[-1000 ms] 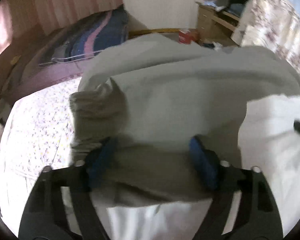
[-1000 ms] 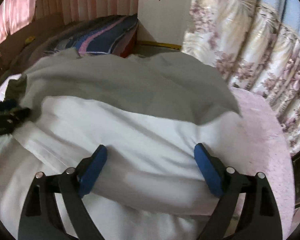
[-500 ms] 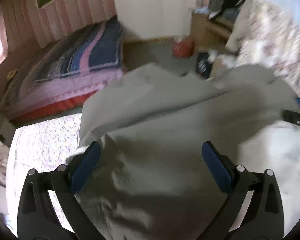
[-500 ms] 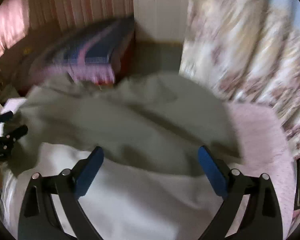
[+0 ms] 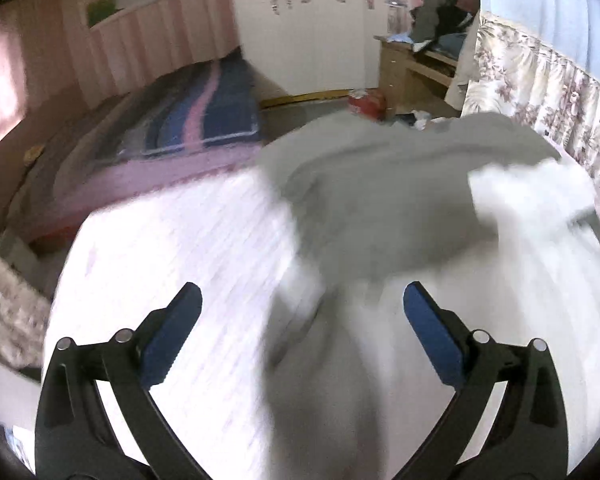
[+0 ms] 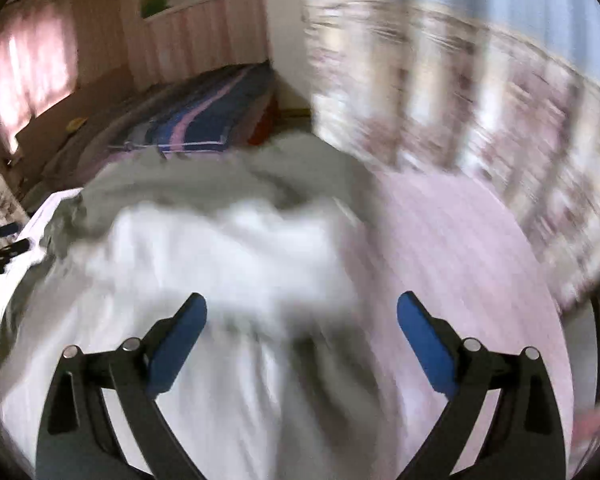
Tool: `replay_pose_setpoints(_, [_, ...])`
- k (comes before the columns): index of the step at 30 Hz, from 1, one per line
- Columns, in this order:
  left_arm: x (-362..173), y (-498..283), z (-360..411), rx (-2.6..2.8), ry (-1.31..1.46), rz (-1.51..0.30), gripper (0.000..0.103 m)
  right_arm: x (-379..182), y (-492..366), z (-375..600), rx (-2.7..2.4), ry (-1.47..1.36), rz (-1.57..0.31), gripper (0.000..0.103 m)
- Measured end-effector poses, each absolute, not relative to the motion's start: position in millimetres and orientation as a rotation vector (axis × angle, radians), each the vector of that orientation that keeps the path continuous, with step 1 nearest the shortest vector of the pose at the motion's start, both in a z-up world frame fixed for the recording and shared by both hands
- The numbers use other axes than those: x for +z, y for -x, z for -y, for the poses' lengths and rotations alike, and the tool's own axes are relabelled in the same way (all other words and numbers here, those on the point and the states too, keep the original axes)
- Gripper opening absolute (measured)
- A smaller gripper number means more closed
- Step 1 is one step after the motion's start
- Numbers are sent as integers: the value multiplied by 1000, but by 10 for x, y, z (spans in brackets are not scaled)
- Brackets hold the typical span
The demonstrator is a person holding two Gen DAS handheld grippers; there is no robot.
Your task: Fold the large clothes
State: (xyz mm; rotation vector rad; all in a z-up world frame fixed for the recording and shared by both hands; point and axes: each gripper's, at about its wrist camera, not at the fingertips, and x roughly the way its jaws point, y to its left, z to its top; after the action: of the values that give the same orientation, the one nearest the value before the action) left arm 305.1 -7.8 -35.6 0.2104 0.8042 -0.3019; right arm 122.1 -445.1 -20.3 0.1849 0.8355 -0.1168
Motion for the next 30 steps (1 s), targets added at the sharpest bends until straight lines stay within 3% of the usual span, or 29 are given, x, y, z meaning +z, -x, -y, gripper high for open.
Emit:
replay_pose_setpoints(6, [-658,-2187,-705,-252,-112,-907,100,-575,-175,4366,-133,-225,-884,97])
replay_pose_setpoints(12, [-988,-1834,-821,-325,-24,-986,100,-714,-2,4297,-129,-228,-890,95])
replay_pose_setpoints(13, [-1003,-1795,-793,-314,-49,-975,100,-733,0,4247,-115,-214,-906,89])
replay_pose_setpoints(14, [-1019,-1778,-752,-305,-76,-975,100,-740,-23,4221,-96,-205,-909,74])
replay_pose_setpoints(19, [-1011,-1756,-520,-369,-85,-972,99,-724,-44,3979,-52,-121,-938,50])
replay_pose_setpoints(20, [-998,-1747,-455,-395,-89,-973,98,-708,-40,3950,-54,-111,-927,35])
replay_pose_setpoints(21, [-985,-1725,-353,-434,-106,-968,92,-698,-30,3949,-43,-130,-919,21])
replay_pose_setpoints(22, [-974,-1708,-280,-456,-126,-964,86,-690,-13,3958,-49,-146,-912,14])
replay_pose_setpoints(24, [-960,-1693,-203,-456,-151,-955,73,-688,8,3979,-54,-168,-895,9])
replay_pose_setpoints(26, [-923,-1720,-212,-455,-124,-955,42,-668,38,4002,-55,-192,-873,6])
replay_pose_setpoints(27, [-896,-1755,-273,-452,-82,-963,19,-650,51,4003,-54,-195,-862,4])
replay_pose_setpoints(28, [-870,-1785,-332,-457,-41,-962,11,-614,75,4001,-53,-195,-844,3])
replay_pose_setpoints(30, [-797,-1770,-445,-466,14,-940,6,-542,118,3990,-41,-193,-815,3])
